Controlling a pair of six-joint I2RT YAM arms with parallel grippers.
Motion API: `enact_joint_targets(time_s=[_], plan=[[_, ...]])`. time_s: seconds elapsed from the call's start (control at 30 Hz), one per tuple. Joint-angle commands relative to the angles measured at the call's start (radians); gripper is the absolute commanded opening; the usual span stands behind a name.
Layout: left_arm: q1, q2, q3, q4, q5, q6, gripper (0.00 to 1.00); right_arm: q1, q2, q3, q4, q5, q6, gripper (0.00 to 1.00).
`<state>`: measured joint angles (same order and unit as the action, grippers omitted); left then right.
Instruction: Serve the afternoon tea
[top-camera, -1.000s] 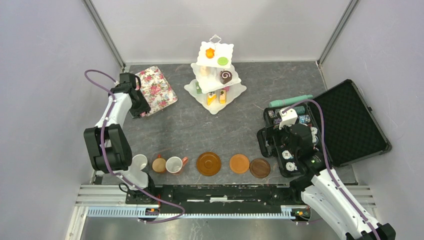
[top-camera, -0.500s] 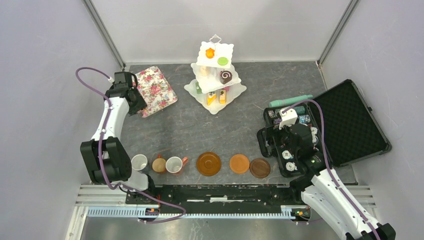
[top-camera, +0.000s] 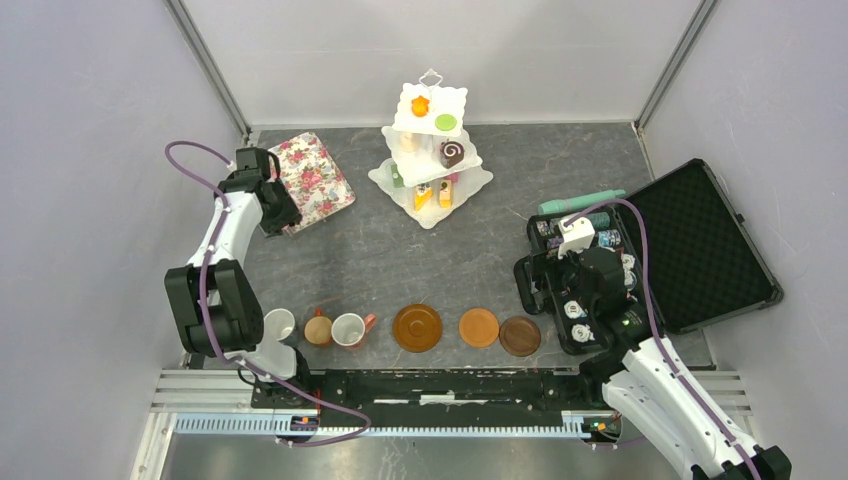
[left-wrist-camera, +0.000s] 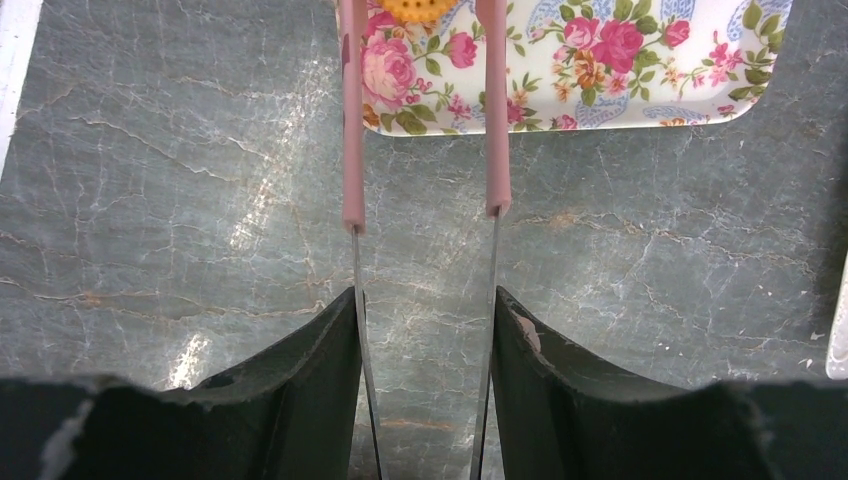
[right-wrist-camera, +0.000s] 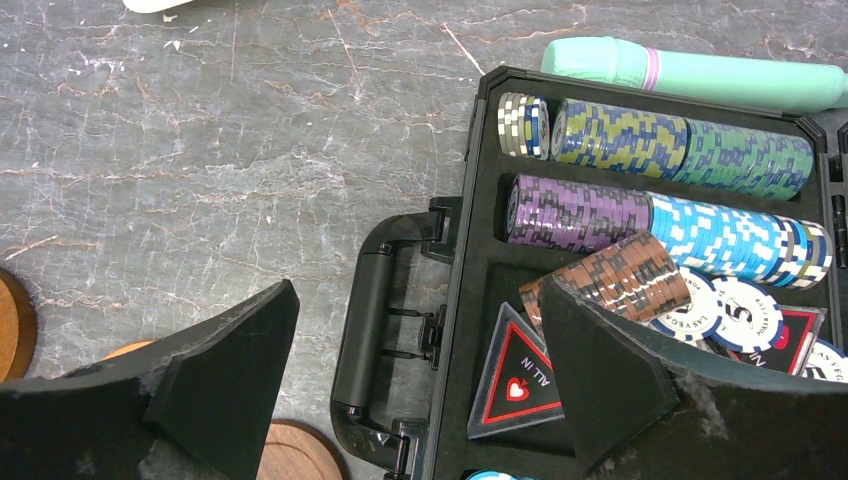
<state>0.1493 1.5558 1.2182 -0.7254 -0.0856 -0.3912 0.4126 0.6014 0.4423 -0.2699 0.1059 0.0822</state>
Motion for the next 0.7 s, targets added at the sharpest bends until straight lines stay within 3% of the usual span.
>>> enact_joint_targets(time_s=[0.0,0.33,0.67], plan=[[0.000,0.016,0.000,0.032,0.028,0.004,0.53,0.007,-0.002,-0.005,0.032,0.000,0.009,0.98],[-0.001,0.047,0.006,0.032,0.049,0.001,0.51,0.007,-0.007,-0.005,0.034,-0.003,0.010,0.98],[-0.003,-0.033,0.002,0.025,0.041,0.013,0.29,0.008,-0.011,-0.006,0.035,-0.003,0.009,0.98]])
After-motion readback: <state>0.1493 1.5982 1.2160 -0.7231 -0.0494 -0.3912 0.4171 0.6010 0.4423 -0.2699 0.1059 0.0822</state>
